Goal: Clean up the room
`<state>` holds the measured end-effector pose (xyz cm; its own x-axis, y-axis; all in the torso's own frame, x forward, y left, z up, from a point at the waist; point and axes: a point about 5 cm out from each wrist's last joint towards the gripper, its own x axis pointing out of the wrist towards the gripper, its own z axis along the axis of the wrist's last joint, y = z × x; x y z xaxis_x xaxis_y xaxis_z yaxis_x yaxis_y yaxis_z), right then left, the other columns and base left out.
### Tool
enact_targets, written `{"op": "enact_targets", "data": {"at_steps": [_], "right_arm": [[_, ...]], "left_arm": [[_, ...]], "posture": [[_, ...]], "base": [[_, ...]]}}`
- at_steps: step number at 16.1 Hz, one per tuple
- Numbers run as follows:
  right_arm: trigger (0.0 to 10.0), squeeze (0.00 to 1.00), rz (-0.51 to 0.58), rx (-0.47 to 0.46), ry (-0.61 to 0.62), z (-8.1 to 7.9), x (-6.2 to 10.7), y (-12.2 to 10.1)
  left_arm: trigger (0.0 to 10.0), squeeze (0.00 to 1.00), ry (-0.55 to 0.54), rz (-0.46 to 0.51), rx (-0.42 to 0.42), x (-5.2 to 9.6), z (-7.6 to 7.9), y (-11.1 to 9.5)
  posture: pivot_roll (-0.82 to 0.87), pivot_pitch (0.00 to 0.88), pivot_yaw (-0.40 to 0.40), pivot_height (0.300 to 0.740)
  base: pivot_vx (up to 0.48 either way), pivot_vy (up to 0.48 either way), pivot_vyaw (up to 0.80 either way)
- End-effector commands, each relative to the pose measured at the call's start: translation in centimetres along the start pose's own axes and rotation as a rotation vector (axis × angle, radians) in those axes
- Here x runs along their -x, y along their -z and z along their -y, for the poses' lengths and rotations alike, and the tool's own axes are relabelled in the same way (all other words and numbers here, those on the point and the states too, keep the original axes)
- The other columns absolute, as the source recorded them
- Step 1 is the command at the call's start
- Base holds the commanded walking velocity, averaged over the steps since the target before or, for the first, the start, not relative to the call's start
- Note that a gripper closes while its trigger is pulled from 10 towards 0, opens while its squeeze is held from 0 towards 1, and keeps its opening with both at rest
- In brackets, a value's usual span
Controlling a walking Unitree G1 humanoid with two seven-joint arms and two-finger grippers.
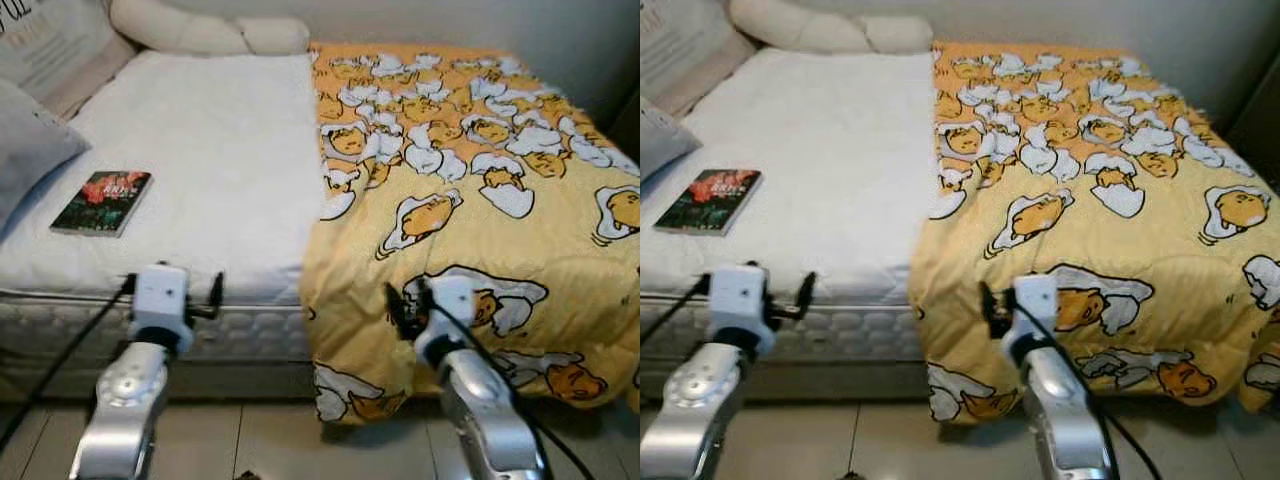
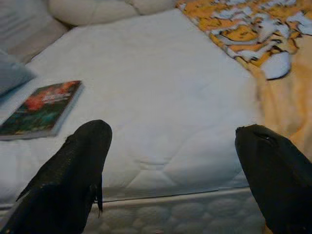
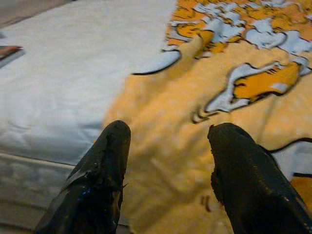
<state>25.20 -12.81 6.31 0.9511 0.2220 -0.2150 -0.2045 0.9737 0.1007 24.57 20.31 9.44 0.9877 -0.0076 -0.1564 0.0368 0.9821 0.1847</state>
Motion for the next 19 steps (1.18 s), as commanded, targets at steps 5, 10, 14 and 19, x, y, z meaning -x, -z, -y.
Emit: {"op": "enact_targets", "data": {"at_steps": [5,10,14,19], "right_arm": [[10.0,0.00,-0.025,0.010,0.009,0.6,-0.2,0.1],[10.0,0.00,-0.036,0.020,-0.003,0.1,-0.8,0.0],[10.0,0.00,-0.038,0.008,0.011,0.4,-0.9,-0.1],[10.0,0.00,-0.047,0.010,0.016,0.6,-1.2,-0.1]], "left_arm": [[10.0,0.44,0.018,-0.004,0.012,-0.4,0.5,-0.3],[10.0,0.45,0.030,-0.006,0.025,-0.7,0.5,-0.4],[10.0,0.44,0.040,-0.010,0.029,-0.7,0.7,-0.3],[10.0,0.45,0.050,-0.017,0.026,-0.8,0.7,-0.2]], "posture": [[-0.01,0.000,0.008,0.740],[-0.01,0.000,0.006,0.740],[-0.01,0.000,0.006,0.740],[-0.01,0.000,0.011,0.740]], "base": [[0.000,0.000,0.00],[0.283,0.000,0.00],[0.381,0.000,0.00],[0.377,0.000,0.00]]}}
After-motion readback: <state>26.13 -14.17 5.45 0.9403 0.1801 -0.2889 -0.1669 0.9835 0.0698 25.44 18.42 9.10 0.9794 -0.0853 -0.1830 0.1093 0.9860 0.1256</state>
